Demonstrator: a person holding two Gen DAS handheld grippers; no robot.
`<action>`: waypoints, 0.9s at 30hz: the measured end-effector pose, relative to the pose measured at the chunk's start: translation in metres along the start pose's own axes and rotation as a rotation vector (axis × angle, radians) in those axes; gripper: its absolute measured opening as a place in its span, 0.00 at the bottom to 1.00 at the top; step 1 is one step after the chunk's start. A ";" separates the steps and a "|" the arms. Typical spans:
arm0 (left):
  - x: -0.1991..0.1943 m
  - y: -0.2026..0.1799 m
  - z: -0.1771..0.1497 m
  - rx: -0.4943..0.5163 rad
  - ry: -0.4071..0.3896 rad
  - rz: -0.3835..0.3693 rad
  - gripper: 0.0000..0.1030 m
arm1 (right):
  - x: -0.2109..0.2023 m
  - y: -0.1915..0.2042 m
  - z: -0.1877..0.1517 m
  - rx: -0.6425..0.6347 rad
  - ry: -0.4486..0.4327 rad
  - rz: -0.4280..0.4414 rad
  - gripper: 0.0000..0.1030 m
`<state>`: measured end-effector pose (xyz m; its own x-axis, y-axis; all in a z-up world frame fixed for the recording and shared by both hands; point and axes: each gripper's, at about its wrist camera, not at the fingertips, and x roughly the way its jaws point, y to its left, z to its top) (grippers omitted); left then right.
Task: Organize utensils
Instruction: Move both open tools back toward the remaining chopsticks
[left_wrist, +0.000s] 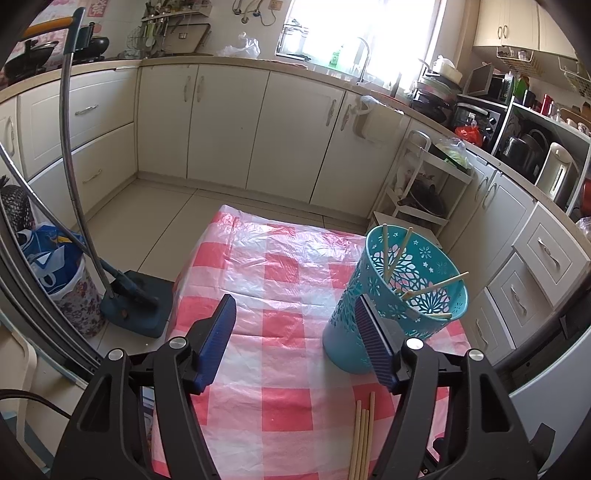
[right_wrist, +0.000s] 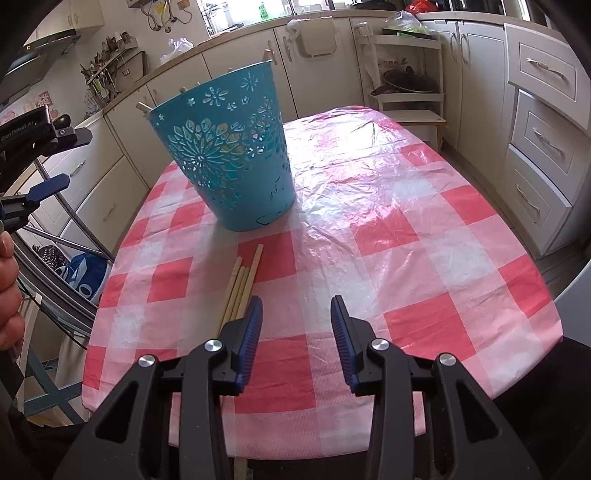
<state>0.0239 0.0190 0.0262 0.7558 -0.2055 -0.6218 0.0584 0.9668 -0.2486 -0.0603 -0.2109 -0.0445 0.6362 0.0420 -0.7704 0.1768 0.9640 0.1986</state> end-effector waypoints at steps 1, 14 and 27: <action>0.000 0.000 0.000 0.001 0.001 0.001 0.62 | 0.000 0.000 -0.001 0.000 0.001 0.000 0.37; 0.003 -0.001 -0.002 0.021 0.017 0.018 0.64 | 0.004 -0.002 -0.005 0.006 0.016 0.005 0.37; 0.009 -0.004 -0.005 0.048 0.035 0.027 0.65 | 0.006 -0.007 -0.007 0.021 0.022 0.002 0.40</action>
<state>0.0265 0.0121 0.0179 0.7340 -0.1840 -0.6538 0.0703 0.9780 -0.1963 -0.0631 -0.2152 -0.0546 0.6198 0.0498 -0.7832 0.1914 0.9582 0.2125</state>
